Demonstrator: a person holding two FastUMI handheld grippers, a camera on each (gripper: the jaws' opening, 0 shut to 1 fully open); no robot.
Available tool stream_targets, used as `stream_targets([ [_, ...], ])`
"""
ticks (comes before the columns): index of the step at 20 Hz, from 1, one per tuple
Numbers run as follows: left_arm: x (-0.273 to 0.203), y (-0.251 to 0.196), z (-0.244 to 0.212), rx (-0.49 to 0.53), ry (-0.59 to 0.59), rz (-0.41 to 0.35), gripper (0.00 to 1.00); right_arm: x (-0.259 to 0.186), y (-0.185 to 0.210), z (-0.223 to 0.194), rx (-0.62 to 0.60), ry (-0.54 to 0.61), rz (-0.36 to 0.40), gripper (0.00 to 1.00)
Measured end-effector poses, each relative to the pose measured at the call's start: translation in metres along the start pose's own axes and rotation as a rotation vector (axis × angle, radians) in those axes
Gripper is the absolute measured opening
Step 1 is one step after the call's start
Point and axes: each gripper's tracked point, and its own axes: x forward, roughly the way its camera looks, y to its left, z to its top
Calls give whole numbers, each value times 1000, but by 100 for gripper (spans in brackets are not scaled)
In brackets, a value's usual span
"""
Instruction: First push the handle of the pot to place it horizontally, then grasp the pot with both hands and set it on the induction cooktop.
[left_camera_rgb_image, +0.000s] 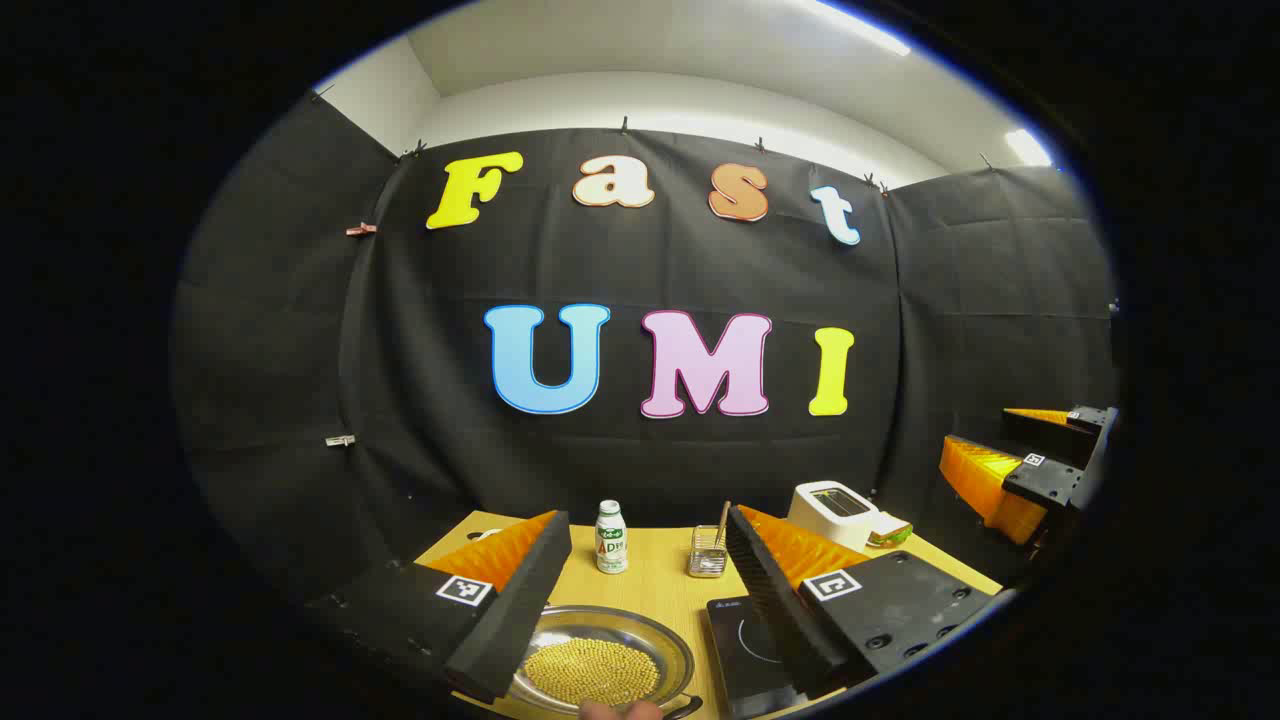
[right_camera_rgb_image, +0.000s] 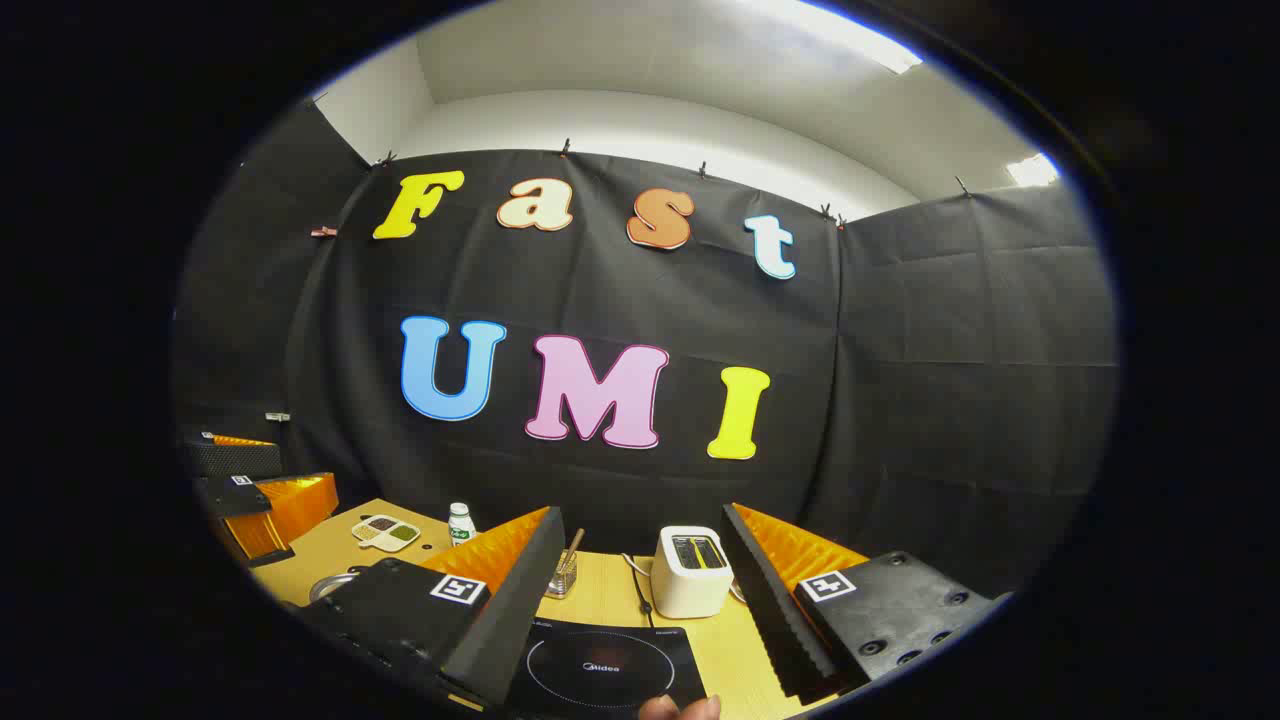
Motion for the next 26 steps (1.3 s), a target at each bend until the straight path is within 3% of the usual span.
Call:
stream_targets([
  [1, 0, 0, 1, 1, 0, 0, 100, 0, 1, 1, -4, -3, 1, 97],
  [3, 1, 0, -1, -1, 1, 0, 97, 0, 2, 2, -14, -10, 4, 97],
  [4, 1, 0, 0, 0, 1, 1, 100, 0, 1, 2, -16, -12, 4, 96],
  [12, 2, 5, 1, 11, -9, 7, 97, 2, 4, 3, -14, -15, 2, 97],
  [24, -5, 14, 7, 4, -42, 28, 100, 0, 3, 7, -26, -26, -2, 97],
  [26, -7, 16, 7, 3, -47, 21, 92, -2, 4, 6, -29, -26, 2, 97],
])
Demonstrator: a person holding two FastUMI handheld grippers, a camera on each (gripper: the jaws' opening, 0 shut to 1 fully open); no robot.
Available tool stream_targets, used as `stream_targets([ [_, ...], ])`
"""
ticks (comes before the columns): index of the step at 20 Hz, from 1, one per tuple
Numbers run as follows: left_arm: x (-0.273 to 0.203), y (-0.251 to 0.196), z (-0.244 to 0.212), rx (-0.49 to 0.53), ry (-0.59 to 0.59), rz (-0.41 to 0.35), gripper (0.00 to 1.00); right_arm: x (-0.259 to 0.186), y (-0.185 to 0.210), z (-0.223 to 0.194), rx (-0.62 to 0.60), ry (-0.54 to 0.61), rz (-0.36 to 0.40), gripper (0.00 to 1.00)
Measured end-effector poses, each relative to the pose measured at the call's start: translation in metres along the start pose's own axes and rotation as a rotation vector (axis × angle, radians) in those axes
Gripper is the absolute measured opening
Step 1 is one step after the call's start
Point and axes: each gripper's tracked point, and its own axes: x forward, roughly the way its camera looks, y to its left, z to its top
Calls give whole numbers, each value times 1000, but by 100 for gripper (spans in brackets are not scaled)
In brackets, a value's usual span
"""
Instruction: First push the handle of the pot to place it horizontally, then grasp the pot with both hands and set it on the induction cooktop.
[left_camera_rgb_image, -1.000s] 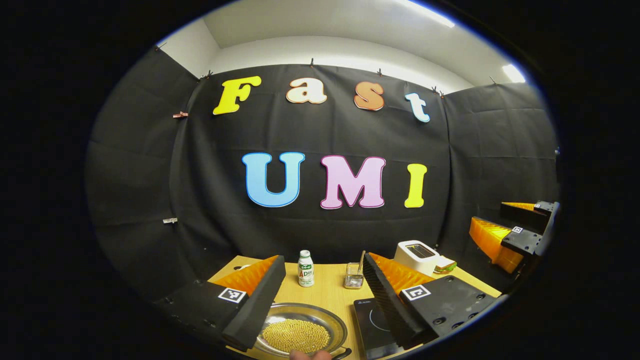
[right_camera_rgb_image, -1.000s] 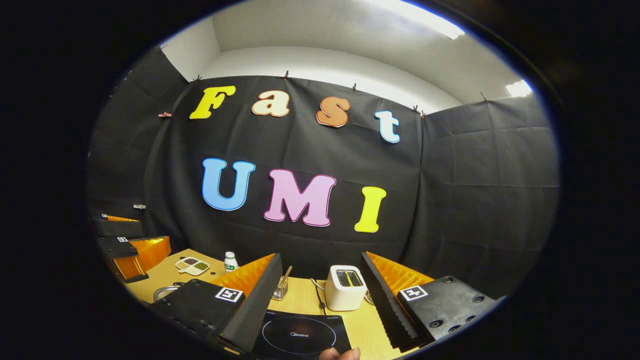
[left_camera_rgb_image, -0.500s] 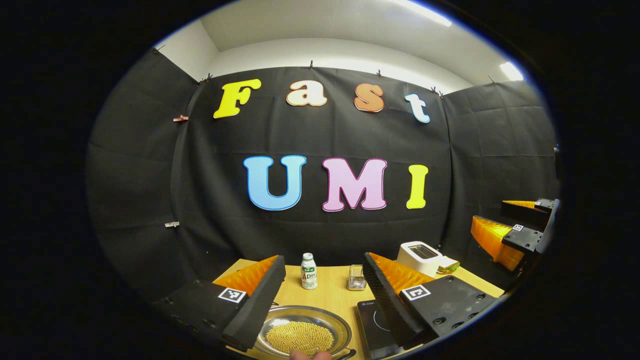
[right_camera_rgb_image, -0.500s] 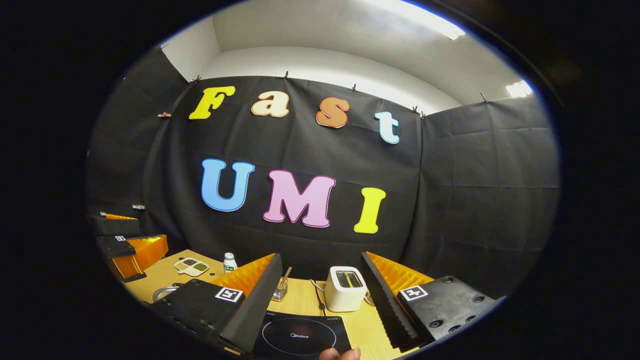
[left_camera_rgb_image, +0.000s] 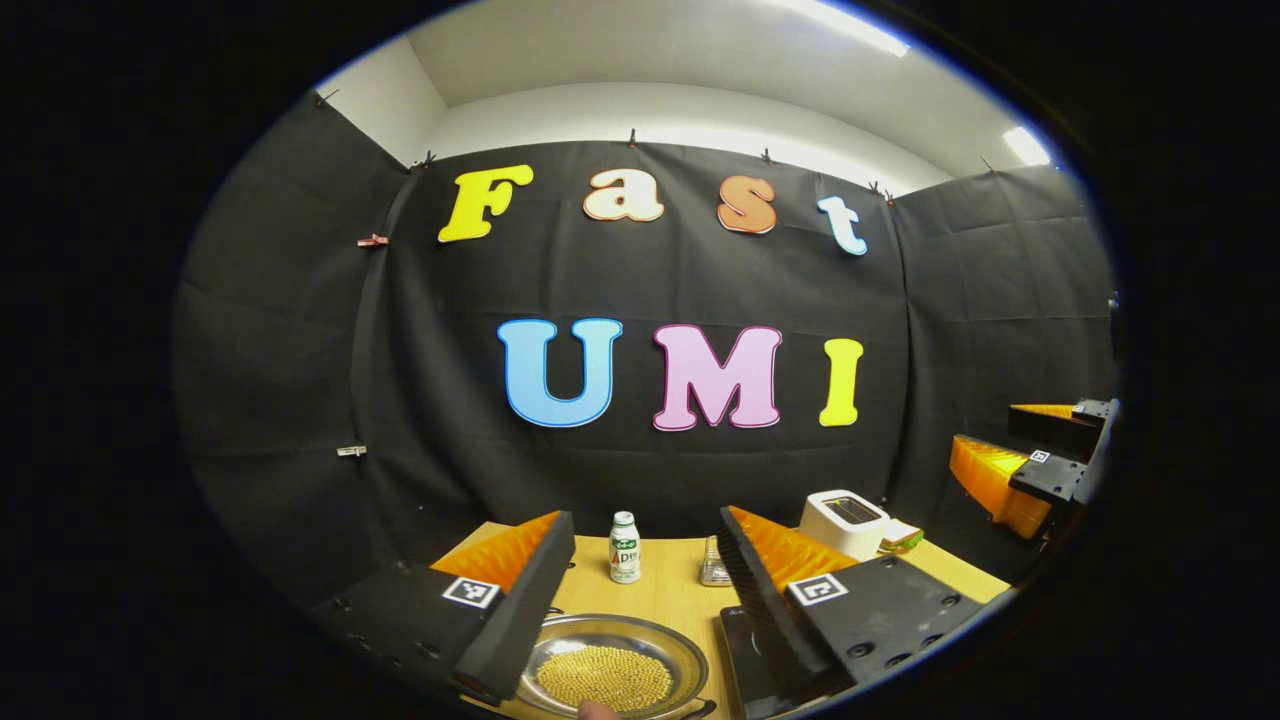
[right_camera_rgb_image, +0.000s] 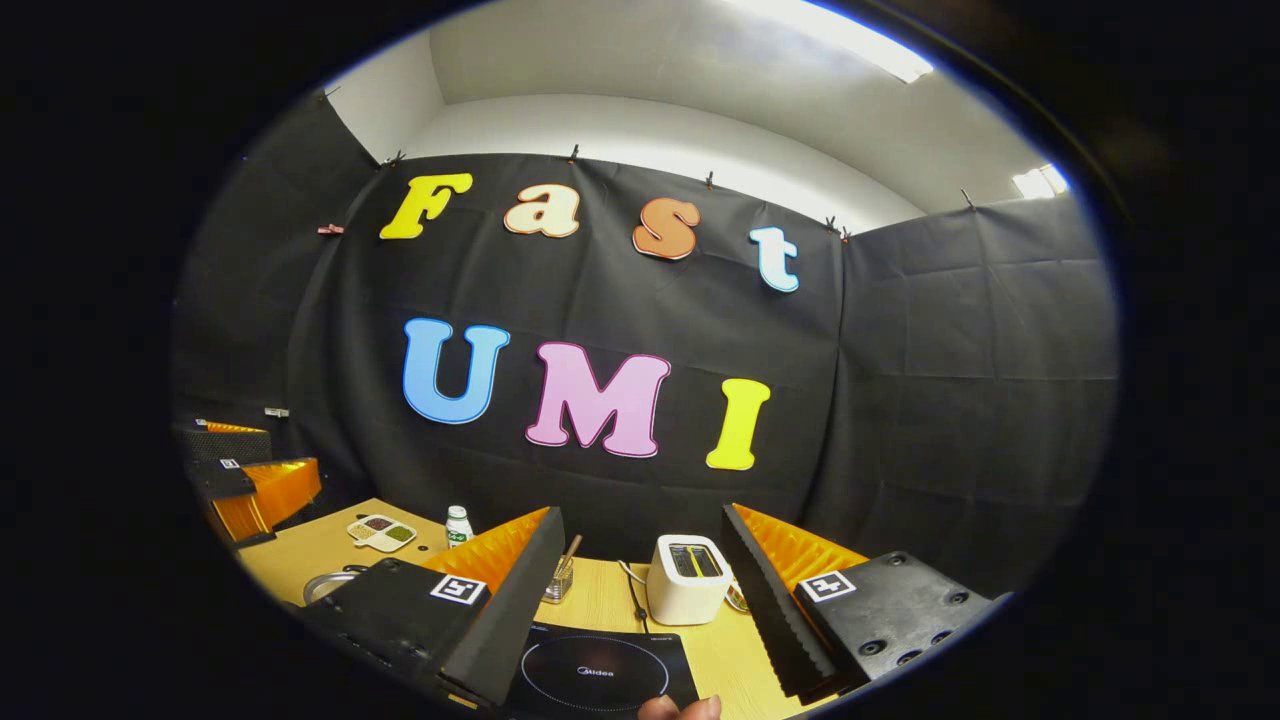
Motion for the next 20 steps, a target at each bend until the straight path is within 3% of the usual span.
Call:
stream_targets([
  [5, -5, -5, -6, 30, 46, -49, 6, -1, 2, 0, -12, -2, 8, 97],
  [7, -10, -18, -24, 23, 113, -117, 5, -1, 0, -1, -19, -5, 4, 97],
  [12, -21, -15, -73, -20, 321, -175, 5, 0, -4, -5, -22, 7, -3, 97],
  [20, -52, -16, -176, -39, 763, -303, 5, 2, -16, -13, -55, 21, -22, 98],
])
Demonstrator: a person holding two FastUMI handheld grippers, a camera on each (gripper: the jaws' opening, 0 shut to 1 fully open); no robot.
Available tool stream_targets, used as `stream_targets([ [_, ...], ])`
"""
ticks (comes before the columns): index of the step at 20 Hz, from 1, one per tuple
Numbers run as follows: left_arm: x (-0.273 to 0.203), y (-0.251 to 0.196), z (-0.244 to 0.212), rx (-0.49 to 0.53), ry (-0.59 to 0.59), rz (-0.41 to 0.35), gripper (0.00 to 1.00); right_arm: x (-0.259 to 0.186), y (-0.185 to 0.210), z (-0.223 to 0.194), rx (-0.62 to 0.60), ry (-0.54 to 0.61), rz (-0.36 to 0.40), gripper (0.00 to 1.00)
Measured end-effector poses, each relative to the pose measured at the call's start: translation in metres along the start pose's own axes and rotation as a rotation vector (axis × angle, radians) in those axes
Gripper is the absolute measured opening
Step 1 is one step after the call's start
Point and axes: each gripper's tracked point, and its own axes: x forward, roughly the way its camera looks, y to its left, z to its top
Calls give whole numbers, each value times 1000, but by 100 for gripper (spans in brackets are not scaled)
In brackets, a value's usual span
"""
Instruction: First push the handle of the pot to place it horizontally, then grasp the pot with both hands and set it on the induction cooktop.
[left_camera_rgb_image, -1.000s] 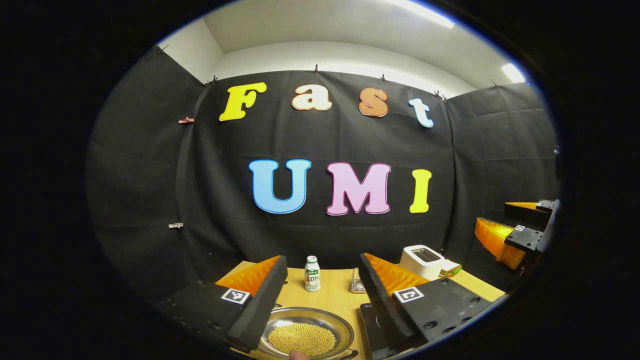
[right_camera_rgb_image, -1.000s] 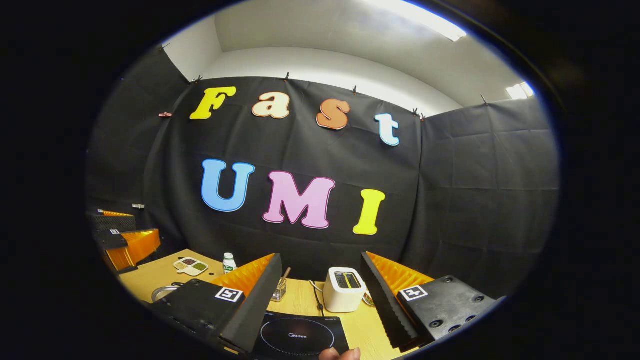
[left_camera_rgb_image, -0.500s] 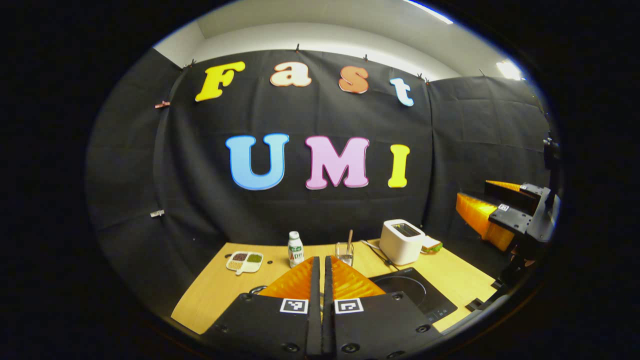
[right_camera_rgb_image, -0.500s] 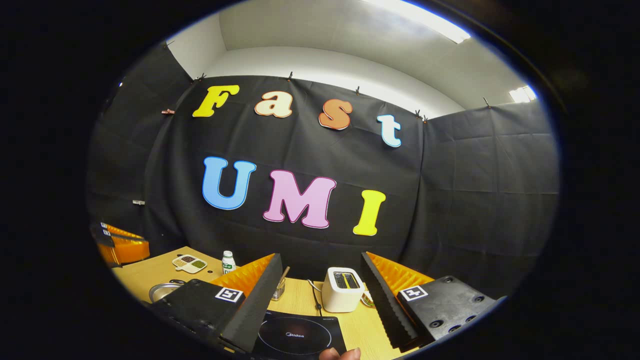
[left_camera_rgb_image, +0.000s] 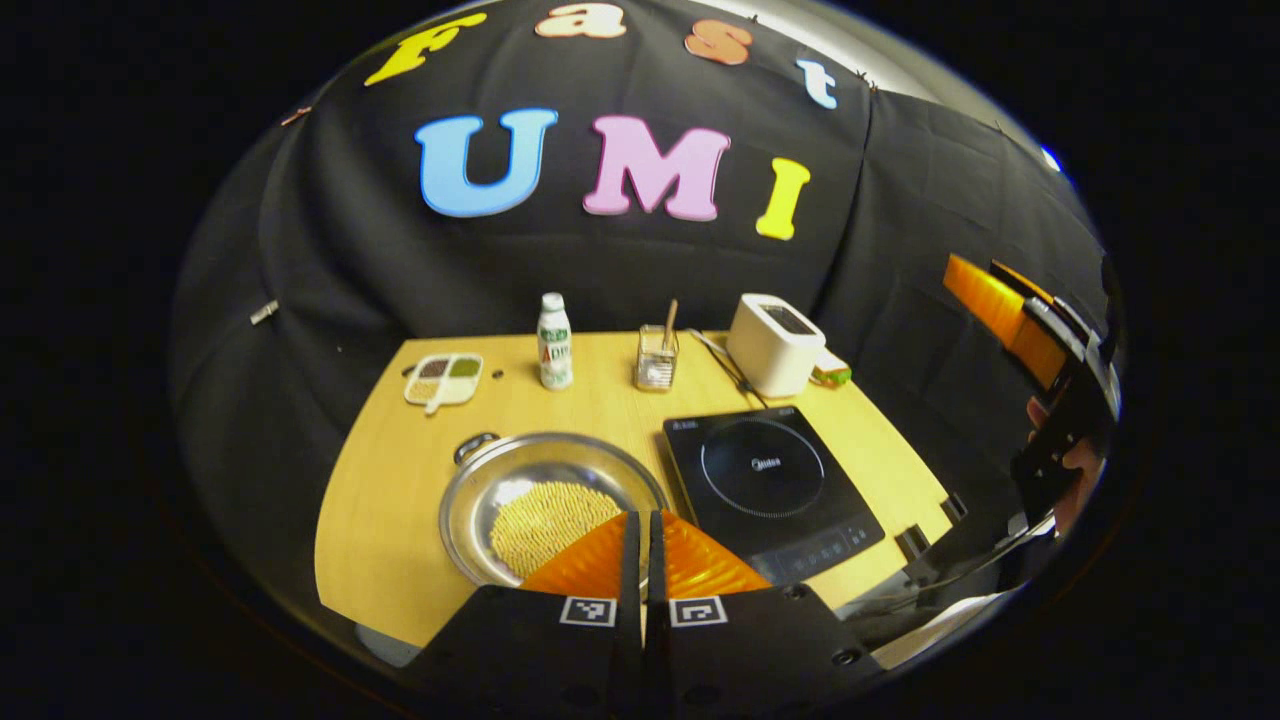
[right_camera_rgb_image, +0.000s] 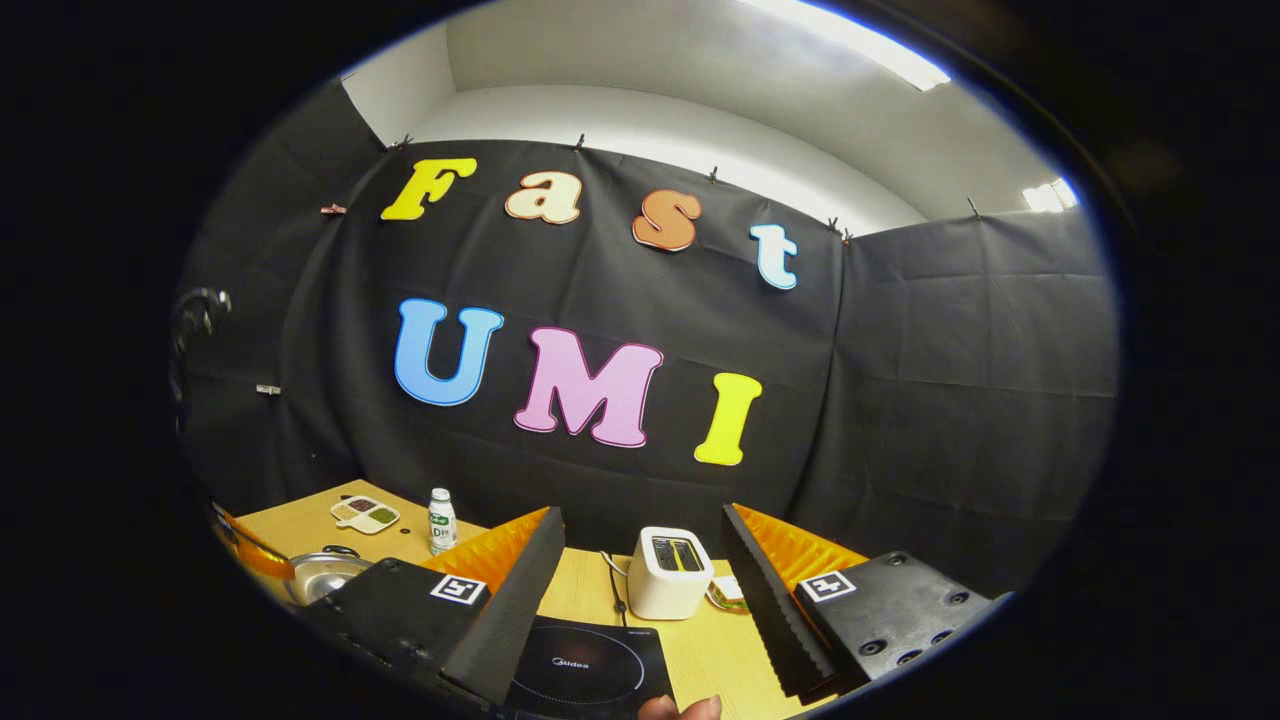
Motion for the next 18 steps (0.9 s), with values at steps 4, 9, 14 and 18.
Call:
stream_targets([
  [4, 19, -5, -55, 27, 251, -49, 5, -1, -5, -1, -18, -3, -7, 98],
  [9, 35, -12, -113, 37, 441, -84, 5, -3, -16, -3, -32, -2, -33, 97],
  [14, 65, 4, -148, 70, 559, -51, 5, -7, -26, -4, -40, -1, -61, 97],
  [18, 84, 13, -154, 77, 600, -11, 5, -8, -30, -5, -46, -7, -75, 97],
])
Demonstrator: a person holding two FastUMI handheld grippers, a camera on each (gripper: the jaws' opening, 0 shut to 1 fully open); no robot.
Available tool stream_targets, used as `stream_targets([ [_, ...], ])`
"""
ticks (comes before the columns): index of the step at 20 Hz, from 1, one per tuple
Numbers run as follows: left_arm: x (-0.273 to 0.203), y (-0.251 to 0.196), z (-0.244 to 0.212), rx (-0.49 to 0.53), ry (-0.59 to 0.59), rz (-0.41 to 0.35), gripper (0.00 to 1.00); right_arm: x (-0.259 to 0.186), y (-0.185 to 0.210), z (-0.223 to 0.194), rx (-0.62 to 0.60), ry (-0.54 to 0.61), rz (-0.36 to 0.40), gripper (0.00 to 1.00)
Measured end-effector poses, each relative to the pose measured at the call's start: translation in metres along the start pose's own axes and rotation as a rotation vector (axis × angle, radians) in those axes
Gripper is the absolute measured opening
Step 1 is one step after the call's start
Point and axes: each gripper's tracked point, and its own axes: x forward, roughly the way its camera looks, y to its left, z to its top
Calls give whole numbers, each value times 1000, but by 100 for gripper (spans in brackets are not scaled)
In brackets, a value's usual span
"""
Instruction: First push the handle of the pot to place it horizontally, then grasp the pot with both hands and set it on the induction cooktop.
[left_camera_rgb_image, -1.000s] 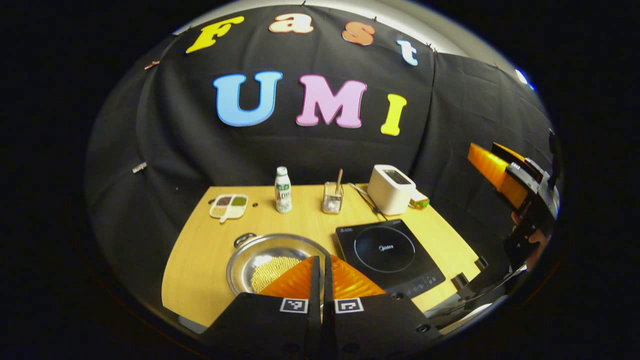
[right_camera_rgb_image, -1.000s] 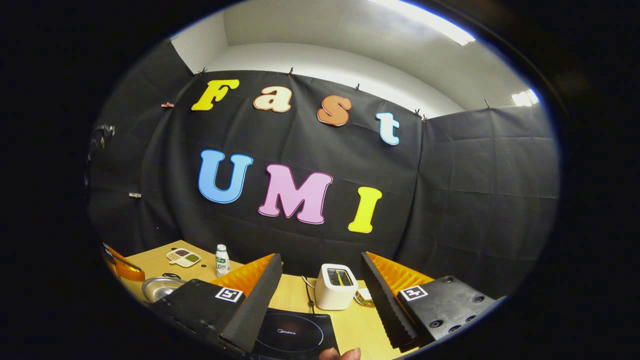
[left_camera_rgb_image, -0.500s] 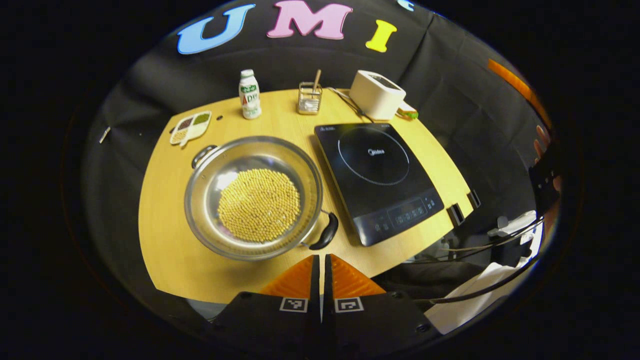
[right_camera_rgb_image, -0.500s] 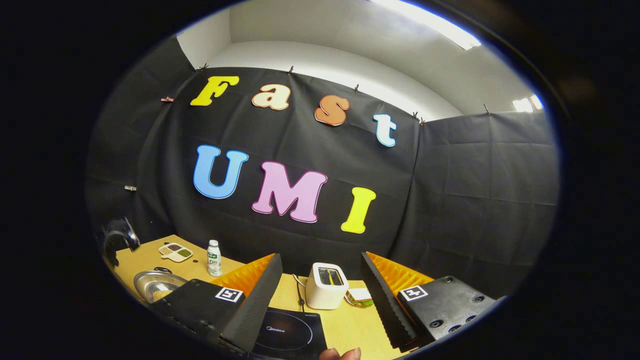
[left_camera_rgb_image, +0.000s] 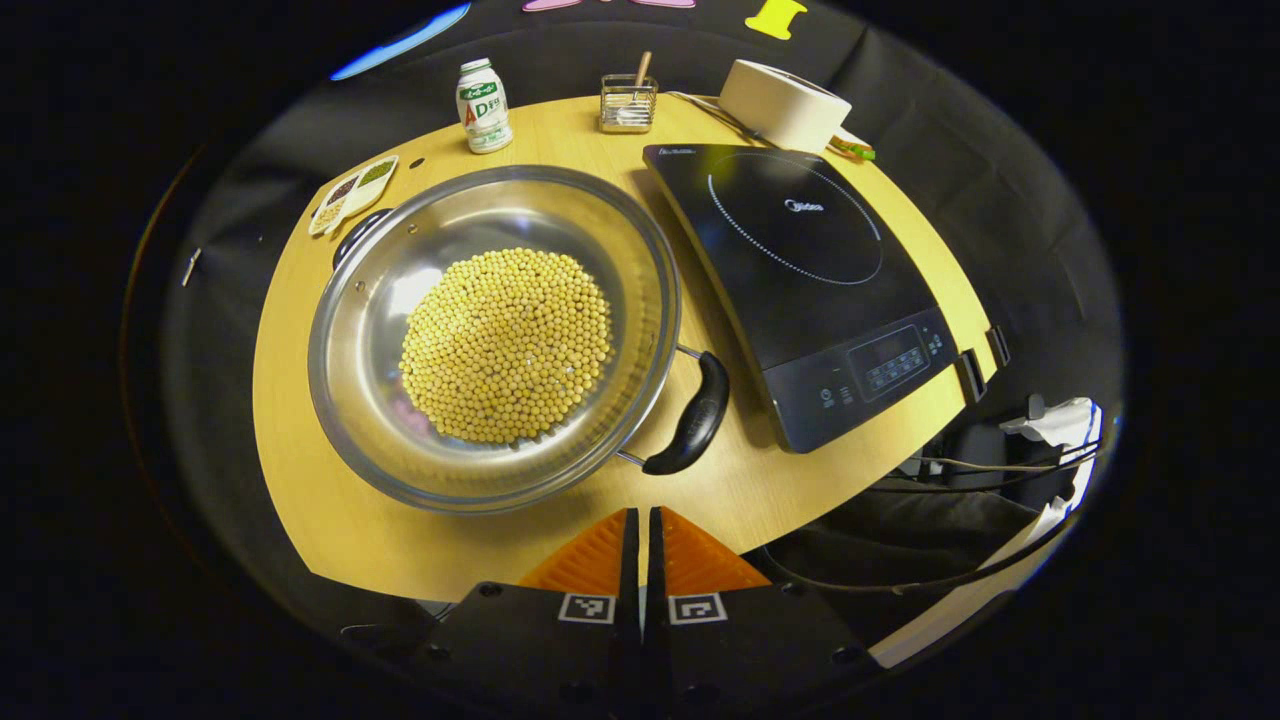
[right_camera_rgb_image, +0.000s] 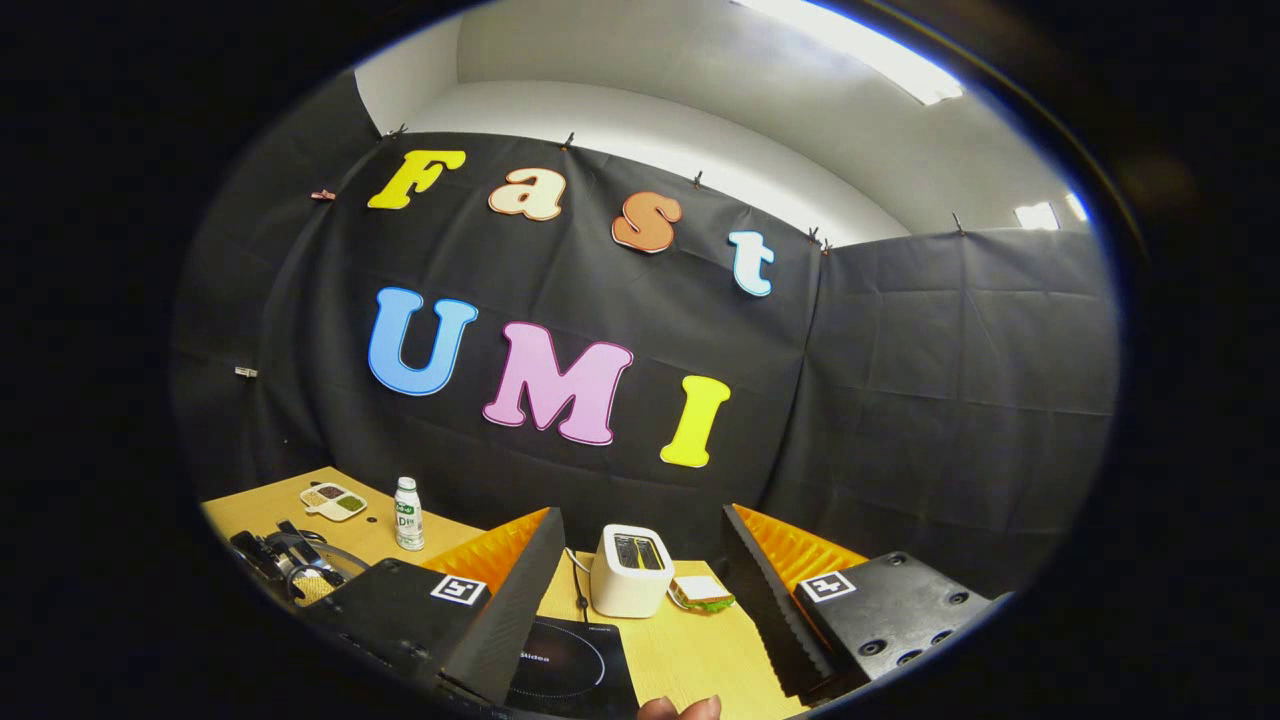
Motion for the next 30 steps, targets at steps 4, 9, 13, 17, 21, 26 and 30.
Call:
stream_targets([
  [4, 10, -1, 13, -33, -5, 17, 5, -1, -7, -1, -5, 0, -17, 98],
  [9, 19, -8, 30, -46, -1, 19, 5, 0, -14, -7, -19, 12, -29, 97],
  [13, 26, -12, 52, -61, -25, 25, 5, 3, -21, -12, -27, 22, -39, 98],
  [17, 33, -15, 80, -71, -51, 36, 5, 5, -29, -18, -37, 35, -52, 97],
  [21, 41, -16, 107, -84, -74, 40, 5, 7, -35, -24, -41, 53, -63, 98],
  [26, 53, -16, 137, -98, -100, 51, 5, 12, -42, -30, -44, 65, -82, 97],
  [30, 59, -14, 161, -103, -115, 58, 5, 18, -44, -33, -50, 71, -99, 97],
])
